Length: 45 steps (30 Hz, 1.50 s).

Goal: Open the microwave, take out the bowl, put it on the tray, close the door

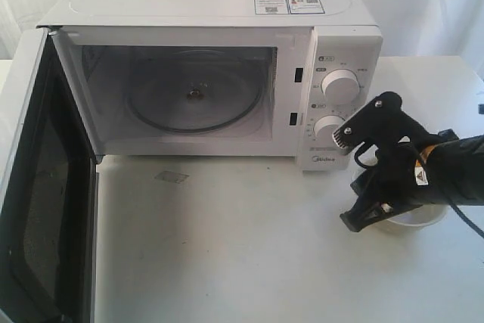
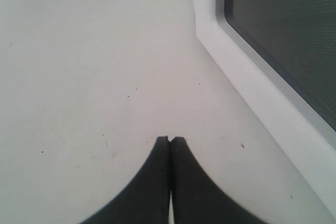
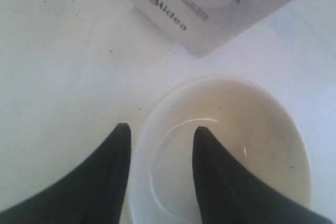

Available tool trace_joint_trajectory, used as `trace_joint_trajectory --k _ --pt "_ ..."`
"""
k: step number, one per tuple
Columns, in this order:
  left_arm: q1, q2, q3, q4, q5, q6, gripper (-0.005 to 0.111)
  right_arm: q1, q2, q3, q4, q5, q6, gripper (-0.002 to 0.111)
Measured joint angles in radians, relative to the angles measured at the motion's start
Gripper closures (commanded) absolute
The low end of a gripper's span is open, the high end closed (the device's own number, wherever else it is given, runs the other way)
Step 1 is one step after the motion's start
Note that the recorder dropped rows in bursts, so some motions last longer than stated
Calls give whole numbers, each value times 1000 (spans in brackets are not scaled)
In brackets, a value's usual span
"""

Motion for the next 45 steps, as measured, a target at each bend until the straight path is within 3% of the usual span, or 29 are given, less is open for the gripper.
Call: trace_joint_trajectory --k 7,10,18,27,34,45 --pt "0 0 0 0 0 0 107 74 -220 0 167 44 0 71" --pt "0 0 0 0 0 0 107 132 -299 0 332 88 0 73" --pt "0 0 0 0 0 0 107 266 -333 37 489 166 0 86" --pt "0 0 0 0 0 0 107 442 -334 195 516 -99 0 108" --pt "0 0 0 0 0 0 107 533 -334 316 516 -307 0 108" --pt "0 0 0 0 0 0 107 545 -335 435 522 -426 0 108"
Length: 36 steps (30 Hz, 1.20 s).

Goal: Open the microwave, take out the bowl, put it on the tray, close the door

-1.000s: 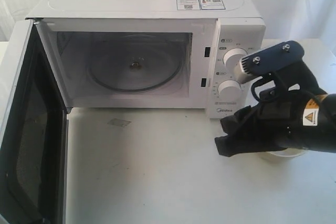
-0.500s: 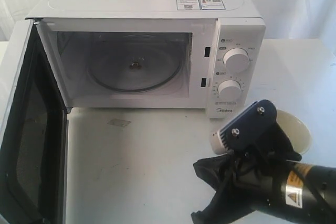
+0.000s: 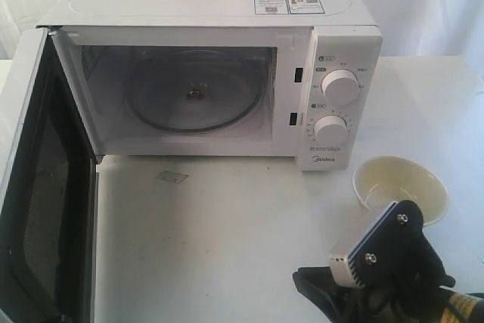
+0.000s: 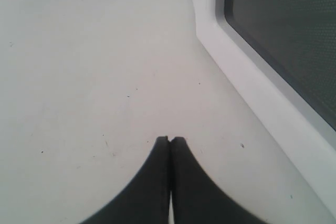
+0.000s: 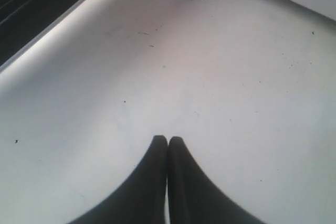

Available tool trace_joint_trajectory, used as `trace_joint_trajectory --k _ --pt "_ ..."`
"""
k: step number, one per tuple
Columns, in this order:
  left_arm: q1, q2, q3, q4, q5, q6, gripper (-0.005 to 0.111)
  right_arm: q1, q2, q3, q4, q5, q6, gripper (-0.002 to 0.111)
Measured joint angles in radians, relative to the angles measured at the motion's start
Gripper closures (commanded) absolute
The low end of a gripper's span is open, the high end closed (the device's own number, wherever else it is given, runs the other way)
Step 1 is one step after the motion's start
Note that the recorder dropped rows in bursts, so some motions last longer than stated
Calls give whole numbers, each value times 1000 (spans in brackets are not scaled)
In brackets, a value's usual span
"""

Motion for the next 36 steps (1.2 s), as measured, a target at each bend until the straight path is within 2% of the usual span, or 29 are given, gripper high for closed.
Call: trace_joint_trajectory --k 12,18,22,24,29,32,36 --pt "0 0 0 -27 -27 -2 107 2 0 66 -2 -63 34 108" --pt "0 0 0 -194 -273 -166 107 3 0 65 -2 -76 35 108" --pt "0 0 0 -235 -442 -264 107 3 0 65 -4 -76 35 108" --pt "0 -1 -11 -241 -459 -276 107 3 0 65 -4 -76 35 108" --pt "0 -2 -141 -243 -420 -285 107 3 0 65 -4 -78 35 108" --pt "0 9 -256 -242 -344 -285 107 3 0 65 -5 -78 35 108" --pt "0 84 -421 -218 -80 -245 107 3 0 65 -5 -80 35 108"
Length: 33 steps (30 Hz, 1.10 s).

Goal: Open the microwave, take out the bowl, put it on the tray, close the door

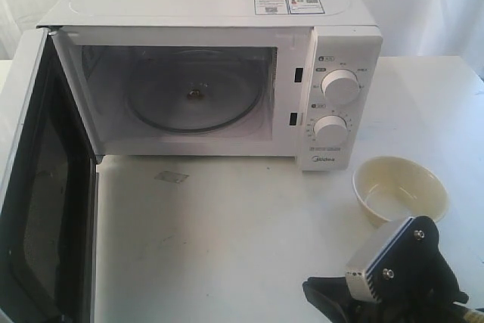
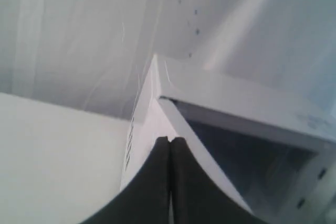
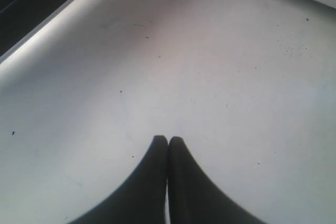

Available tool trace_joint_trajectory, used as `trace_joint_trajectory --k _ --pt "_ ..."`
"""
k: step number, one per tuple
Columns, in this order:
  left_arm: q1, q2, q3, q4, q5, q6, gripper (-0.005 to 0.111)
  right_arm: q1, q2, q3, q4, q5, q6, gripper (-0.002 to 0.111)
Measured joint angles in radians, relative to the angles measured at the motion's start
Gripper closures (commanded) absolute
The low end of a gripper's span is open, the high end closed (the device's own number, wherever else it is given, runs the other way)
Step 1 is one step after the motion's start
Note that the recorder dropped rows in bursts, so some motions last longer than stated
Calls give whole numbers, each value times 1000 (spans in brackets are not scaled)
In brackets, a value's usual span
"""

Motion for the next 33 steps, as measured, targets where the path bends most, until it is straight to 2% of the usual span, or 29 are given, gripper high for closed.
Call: trace_joint_trajectory --k 7,11,14,21,28,33 --pt "0 197 -247 22 538 66 107 0 0 0 0 0 1 108" --pt "0 327 -326 78 723 90 107 0 0 0 0 0 1 108" --pt "0 400 -346 120 744 104 107 0 0 0 0 0 2 108" --pt "0 453 -353 134 673 111 107 0 0 0 0 0 2 108" --pt "0 529 -353 181 758 133 107 0 0 0 0 0 2 108" --pt "0 638 -353 142 729 158 107 0 0 0 0 0 2 108"
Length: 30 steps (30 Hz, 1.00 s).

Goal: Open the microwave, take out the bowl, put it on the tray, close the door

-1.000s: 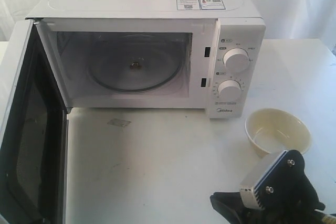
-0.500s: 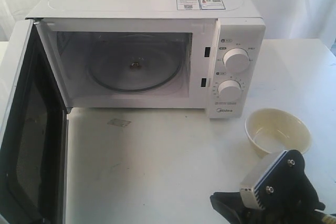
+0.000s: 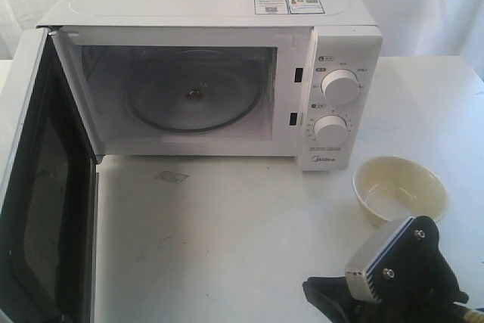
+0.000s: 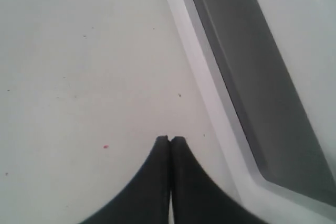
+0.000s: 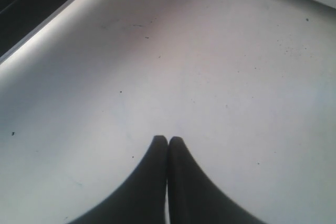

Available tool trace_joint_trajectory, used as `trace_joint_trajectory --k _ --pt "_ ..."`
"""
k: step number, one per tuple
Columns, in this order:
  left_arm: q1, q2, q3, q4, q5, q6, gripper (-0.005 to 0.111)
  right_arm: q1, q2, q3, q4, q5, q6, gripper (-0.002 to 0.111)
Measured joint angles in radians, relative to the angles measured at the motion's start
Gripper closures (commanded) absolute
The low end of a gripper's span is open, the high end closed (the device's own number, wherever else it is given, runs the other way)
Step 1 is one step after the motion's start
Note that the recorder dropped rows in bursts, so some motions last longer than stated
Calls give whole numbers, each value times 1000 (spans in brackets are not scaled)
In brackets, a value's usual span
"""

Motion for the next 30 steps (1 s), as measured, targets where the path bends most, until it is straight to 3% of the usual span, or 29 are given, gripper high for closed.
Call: trace_joint_trajectory --k 16,22,24,26,30 --pt "0 195 0 -571 -90 526 107 0 0 0 0 -4 8 108" --pt "0 273 0 -874 -196 782 107 0 0 0 -26 -62 71 108" --pt "0 310 0 -962 -227 872 107 4 0 0 -144 -71 174 108" --pt "0 351 0 -1046 -263 958 107 20 0 0 -390 -136 375 108" --pt "0 418 0 -1231 -300 1151 107 34 0 0 -716 -501 538 108"
